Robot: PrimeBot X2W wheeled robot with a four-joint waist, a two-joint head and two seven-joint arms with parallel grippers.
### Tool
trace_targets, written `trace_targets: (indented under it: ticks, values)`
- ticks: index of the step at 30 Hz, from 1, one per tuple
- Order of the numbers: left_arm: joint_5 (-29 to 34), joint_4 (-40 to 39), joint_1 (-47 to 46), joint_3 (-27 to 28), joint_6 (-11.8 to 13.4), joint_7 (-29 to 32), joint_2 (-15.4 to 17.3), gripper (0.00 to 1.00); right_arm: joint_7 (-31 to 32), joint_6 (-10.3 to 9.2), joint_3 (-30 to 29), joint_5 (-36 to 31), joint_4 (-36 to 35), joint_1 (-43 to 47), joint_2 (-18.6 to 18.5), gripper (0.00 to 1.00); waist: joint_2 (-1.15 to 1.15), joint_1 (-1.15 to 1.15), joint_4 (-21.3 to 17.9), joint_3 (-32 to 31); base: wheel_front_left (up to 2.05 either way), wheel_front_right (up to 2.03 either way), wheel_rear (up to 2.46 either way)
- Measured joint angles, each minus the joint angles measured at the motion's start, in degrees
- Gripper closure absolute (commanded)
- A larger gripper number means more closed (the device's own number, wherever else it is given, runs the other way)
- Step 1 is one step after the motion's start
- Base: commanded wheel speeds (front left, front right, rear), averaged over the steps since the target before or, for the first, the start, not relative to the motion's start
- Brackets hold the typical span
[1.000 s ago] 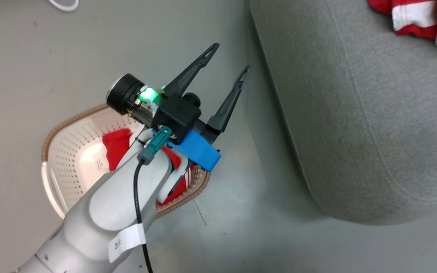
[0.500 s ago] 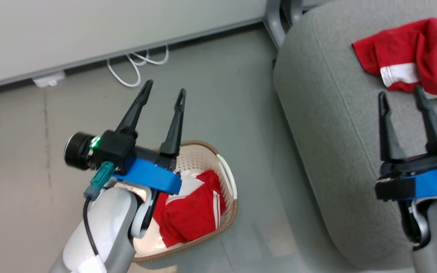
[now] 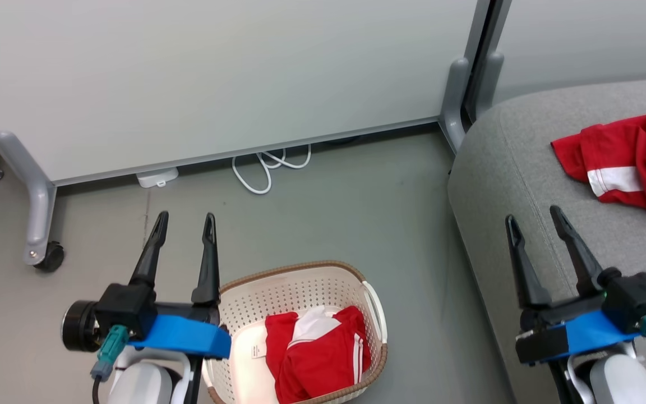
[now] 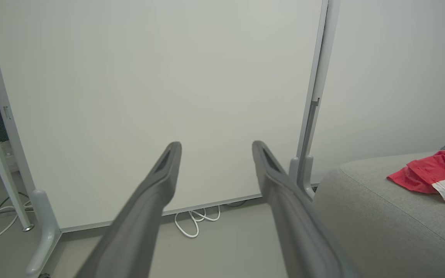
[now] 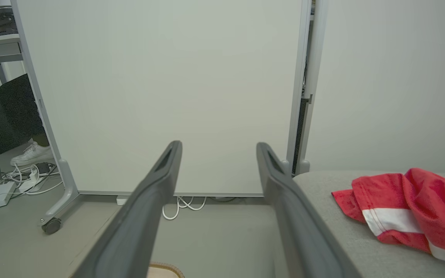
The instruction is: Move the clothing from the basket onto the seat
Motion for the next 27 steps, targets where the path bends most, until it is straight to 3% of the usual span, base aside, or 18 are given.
trace_targets:
  ticks: [12, 27]
  values:
    - [4.09, -1.02, 5.93, 8.27, -3.44, 0.00, -3.03, 0.00, 0.00, 0.00, -1.40, -0.96, 0.62, 5.27, 2.01, 0.00, 0.00, 0.01, 1.67, -2.07, 0.00, 0.00, 0.00]
    - [6.04, -0.55, 7.75, 12.04, -5.35, 0.00, -3.99, 0.00, 0.00, 0.00, -2.05, -0.97, 1.33, 6.23, 3.02, 0.00, 0.00, 0.01, 2.28, -1.84, 0.00, 0.00, 0.00]
